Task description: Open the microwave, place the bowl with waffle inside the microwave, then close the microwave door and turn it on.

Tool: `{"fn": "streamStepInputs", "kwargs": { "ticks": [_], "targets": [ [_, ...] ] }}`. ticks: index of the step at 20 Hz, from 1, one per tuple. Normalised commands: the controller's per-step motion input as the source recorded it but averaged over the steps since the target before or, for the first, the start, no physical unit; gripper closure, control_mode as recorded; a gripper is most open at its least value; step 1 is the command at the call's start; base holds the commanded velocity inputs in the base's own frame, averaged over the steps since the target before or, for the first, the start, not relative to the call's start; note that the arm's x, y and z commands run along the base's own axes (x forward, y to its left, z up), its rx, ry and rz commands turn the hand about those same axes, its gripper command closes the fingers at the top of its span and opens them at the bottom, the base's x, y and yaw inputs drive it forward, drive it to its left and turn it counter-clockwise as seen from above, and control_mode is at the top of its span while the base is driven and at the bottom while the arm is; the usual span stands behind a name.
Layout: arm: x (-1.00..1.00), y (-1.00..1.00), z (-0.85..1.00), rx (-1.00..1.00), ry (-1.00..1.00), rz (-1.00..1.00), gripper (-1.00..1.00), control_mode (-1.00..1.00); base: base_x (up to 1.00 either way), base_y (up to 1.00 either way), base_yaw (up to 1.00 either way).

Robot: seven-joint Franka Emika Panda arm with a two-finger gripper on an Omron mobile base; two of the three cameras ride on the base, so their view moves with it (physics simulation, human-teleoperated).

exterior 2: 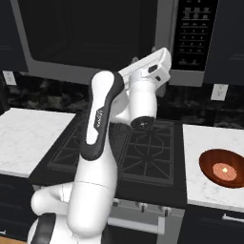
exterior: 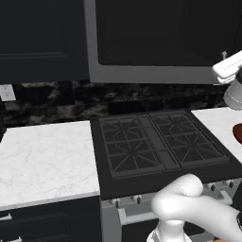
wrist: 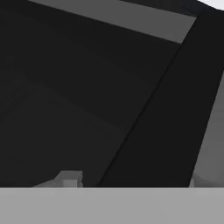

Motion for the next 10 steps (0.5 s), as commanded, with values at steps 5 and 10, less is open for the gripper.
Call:
{"fn": "streamStepInputs", "kwargs": {
  "ticks": [5, 10],
  "targets": [
    [-1.0, 0.0, -0.48, -0.5, -0.05, 0.42, 1.0, -1.0, 0.0, 0.0, 0.0],
    [-1.0, 0.0, -0.45, -0.54, -0.04, 0.45, -1.0, -1.0, 0.0, 0.0, 0.0]
  ]
}}
